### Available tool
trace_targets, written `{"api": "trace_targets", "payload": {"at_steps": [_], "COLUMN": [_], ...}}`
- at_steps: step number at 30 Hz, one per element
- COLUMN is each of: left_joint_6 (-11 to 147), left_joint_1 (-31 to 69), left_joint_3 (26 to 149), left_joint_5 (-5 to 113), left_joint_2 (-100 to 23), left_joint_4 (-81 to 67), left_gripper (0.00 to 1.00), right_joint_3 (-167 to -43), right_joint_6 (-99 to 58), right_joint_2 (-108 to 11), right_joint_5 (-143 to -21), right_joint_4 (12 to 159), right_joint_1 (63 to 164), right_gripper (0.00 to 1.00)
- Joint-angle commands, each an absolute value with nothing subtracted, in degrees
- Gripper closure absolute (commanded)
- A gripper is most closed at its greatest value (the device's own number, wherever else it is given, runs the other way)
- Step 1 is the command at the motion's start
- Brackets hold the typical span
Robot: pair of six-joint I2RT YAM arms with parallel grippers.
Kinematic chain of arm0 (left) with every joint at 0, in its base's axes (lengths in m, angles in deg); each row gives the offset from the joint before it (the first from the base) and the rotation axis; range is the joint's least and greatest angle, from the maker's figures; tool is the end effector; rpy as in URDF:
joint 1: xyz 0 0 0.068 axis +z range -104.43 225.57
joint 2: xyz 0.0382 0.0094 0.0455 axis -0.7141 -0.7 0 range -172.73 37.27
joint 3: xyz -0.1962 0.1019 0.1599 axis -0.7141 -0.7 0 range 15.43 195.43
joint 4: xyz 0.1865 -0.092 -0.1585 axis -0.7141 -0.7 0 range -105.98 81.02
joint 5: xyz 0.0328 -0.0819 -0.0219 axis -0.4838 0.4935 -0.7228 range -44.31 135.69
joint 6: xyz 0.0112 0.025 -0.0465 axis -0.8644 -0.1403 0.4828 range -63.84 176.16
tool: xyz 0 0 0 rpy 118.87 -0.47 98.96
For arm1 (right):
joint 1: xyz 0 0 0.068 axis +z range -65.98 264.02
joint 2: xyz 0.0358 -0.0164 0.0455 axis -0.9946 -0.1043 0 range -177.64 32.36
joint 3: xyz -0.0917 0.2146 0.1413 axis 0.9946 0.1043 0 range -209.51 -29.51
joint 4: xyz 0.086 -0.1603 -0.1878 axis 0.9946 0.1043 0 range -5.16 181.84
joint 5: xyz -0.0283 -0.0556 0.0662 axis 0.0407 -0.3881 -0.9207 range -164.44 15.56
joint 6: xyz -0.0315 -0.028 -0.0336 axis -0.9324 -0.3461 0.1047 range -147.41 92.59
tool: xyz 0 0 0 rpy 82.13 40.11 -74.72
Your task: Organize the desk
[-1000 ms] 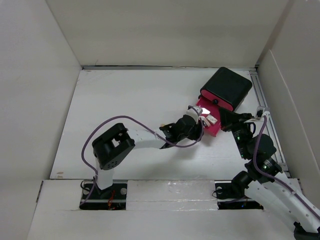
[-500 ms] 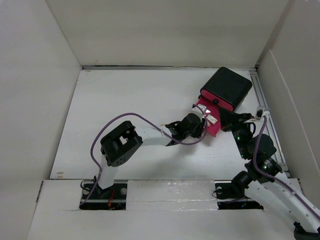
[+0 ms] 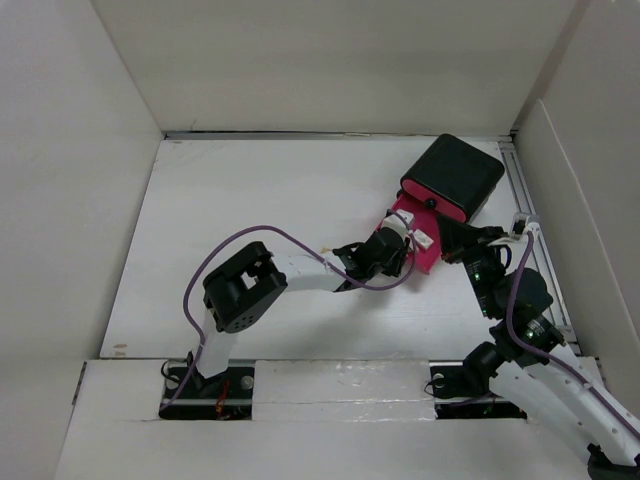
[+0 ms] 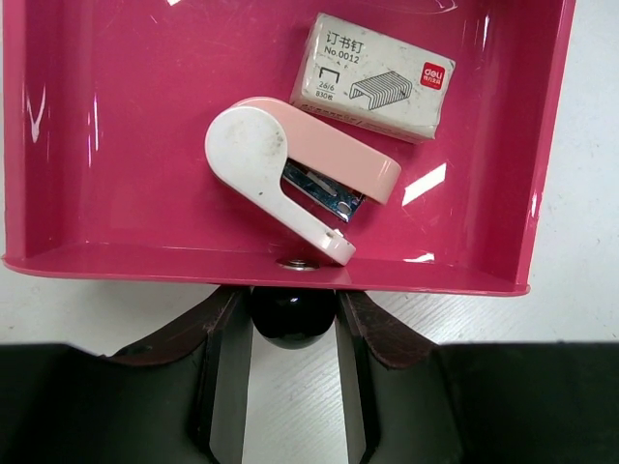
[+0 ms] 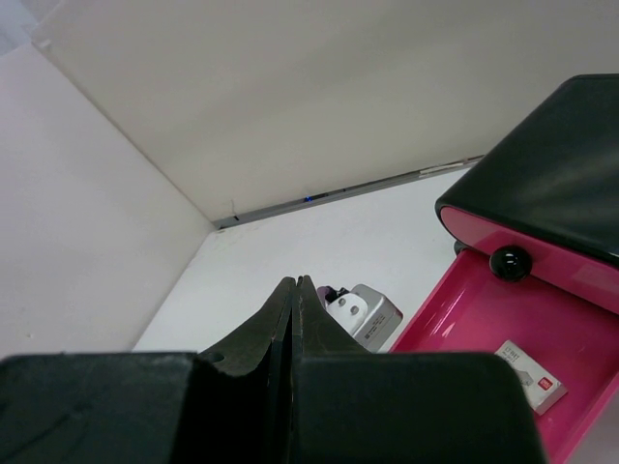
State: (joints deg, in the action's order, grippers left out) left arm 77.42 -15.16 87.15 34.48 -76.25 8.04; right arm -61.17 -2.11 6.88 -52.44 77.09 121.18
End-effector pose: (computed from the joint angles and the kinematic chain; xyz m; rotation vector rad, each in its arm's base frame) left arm 0.2245 -0.3866 0.1913 0.5752 1.9871 -0.7137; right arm 0.1059 0.0634 0.3388 0.1920 1.3630 0.6635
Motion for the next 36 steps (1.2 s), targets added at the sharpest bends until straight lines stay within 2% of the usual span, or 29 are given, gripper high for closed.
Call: {"api": "trace_targets", "payload": {"at_steps": [1,18,27,36], "left_joint_6": [76.47,75.24,75.15,74.44], "left_joint_1": [-14.9,-14.9,-12.44,-11.91], "left_joint_3": [88.82,93.91,100.24,108.76], "left_joint_5": [30.84,25.65,26.88,25.47], "left_joint_2": [-71.99,-69.61,-75.75,-82.87], "left_joint_4": [8.69,9.3,10.36,9.66], "left_gripper": [0.93,0.99,0.99,0.98], "right_joint_3": [-61.68,-61.85,-62.38,-62.38], "right_joint_6": [-2.36,-2.36,-2.8,-2.98], "right_joint_2": [7.04,9.33,13.81,13.11], "right_joint_5": [-53.35,-53.43,-54.05,-54.14], "right_joint_4": [74.47,75.34,77.01,76.93], "right_joint_1": [121.46,121.46,121.46,121.46], "right_gripper": [0.99,0.99,1.0,1.0]}}
